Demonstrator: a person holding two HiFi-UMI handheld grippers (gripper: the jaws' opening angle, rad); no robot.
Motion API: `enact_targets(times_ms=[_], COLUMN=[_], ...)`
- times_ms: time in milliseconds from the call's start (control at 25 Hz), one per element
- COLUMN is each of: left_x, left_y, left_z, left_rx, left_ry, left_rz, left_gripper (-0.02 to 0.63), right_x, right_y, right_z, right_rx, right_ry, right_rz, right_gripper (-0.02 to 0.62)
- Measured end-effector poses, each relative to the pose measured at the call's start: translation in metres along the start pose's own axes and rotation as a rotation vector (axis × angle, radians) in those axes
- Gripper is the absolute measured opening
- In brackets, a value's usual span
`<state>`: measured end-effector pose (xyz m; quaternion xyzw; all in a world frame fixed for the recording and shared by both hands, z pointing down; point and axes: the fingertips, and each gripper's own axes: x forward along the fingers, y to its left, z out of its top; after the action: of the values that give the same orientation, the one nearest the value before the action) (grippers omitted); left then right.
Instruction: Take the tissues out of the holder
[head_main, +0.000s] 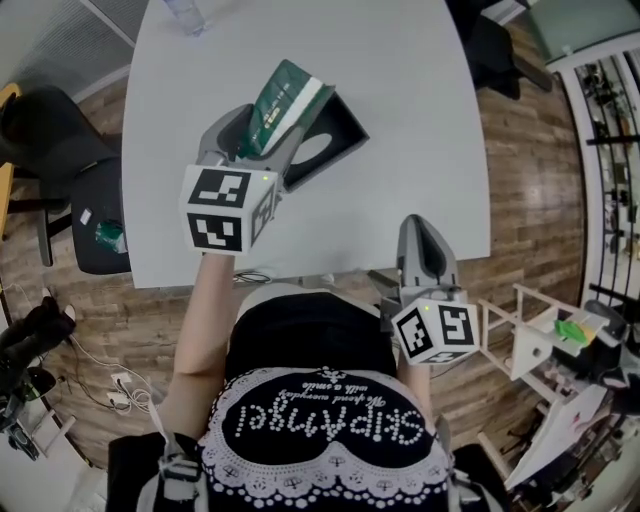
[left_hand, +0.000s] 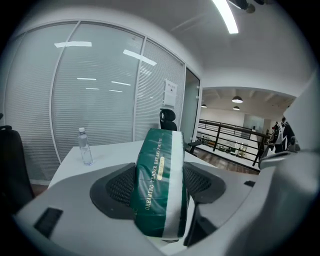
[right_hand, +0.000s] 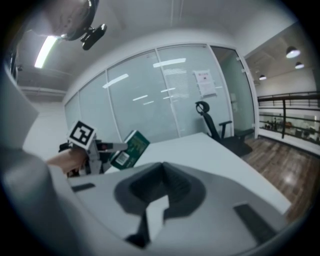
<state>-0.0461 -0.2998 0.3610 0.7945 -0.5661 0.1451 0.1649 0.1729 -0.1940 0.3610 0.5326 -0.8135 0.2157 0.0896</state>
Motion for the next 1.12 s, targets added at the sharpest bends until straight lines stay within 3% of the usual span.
enact_targets(times_ms=[600,1120], left_x=[-0.101,-0.179], left_y=[0.025,0.035], left_z=[0.058,0.074], left_rx=[-0.066,-0.095], left_ry=[-0.28,-0.409], left_rz=[0.127,0.208], left_gripper=[0.319,0.319], right_x=[0.009,0.014], right_y=[0.023,0.04], right_z=[0.024,0.047], right_rx=[-0.055,-0.092], right_ry=[-0.051,-0.099], right_rz=[0.076,0.112], right_gripper=[0.035,0.034])
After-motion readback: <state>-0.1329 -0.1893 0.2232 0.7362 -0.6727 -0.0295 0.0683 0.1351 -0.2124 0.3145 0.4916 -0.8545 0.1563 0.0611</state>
